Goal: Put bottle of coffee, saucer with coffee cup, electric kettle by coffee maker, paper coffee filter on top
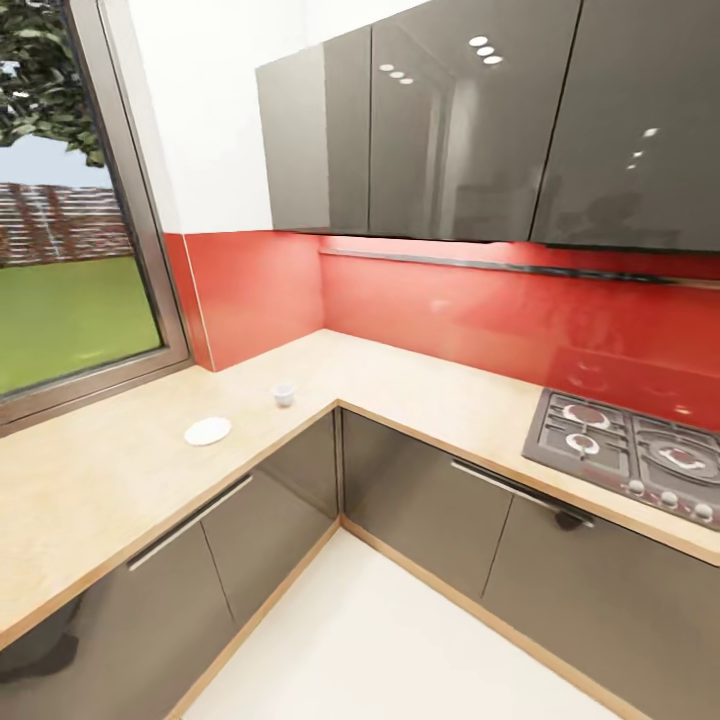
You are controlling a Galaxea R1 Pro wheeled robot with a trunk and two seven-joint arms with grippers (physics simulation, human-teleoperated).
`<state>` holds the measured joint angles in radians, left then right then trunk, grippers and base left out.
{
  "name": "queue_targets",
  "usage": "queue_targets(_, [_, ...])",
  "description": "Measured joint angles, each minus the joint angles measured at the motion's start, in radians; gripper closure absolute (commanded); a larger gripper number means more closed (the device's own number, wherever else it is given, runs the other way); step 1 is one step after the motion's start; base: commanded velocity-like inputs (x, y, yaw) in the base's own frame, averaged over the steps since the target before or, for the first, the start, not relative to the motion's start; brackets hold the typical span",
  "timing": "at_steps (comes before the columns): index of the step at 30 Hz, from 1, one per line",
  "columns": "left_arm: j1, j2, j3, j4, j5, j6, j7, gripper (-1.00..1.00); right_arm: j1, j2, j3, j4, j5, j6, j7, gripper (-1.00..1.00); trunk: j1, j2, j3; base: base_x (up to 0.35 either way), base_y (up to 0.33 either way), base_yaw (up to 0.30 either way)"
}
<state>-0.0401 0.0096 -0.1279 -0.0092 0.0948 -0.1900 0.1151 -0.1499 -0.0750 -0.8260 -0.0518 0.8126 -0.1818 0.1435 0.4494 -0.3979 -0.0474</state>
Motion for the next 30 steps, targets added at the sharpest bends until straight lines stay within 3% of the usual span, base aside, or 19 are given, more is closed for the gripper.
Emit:
queue_targets(8, [0.0, -0.007, 0.003, -0.017, 0.005, 0.004, 0.007, -1.0, 0.0, 0.0, 0.0, 0.0, 0.0, 0.0, 0.0, -1.0, 0.0, 0.0, 0.0, 0.0, 0.0, 0.277])
queue_targets(13, [0.0, -0.002, 0.045, -0.016, 0.083, 0.002, 0.016, -1.0, 0.0, 0.0, 0.0, 0.0, 0.0, 0.0, 0.0, -1.0, 0.0, 0.0, 0.0, 0.0, 0.0, 0.279])
queue_targets(15, [0.0, 0.002, 0.05, -0.015, 0.093, 0.002, 0.016, -1.0, 0.0, 0.0, 0.0, 0.001, 0.0, 0.0, 0.0, -1.0, 0.0, 0.0, 0.0, 0.0, 0.0, 0.279])
queue_targets(23, [0.0, 0.006, 0.051, -0.015, 0.091, 0.0, 0.013, -1.0, 0.0, -0.001, -0.002, 0.0, 0.0, 0.002, 0.0, -1.0, 0.0, 0.0, 0.0, 0.0, -0.011, 0.279])
queue_targets(30, [0.0, 0.005, 0.049, -0.015, 0.088, 0.0, 0.013, -1.0, 0.0, -0.001, -0.002, 0.0, 0.0, 0.002, 0.0, -1.0, 0.0, 0.0, 0.0, 0.0, -0.232, 0.279])
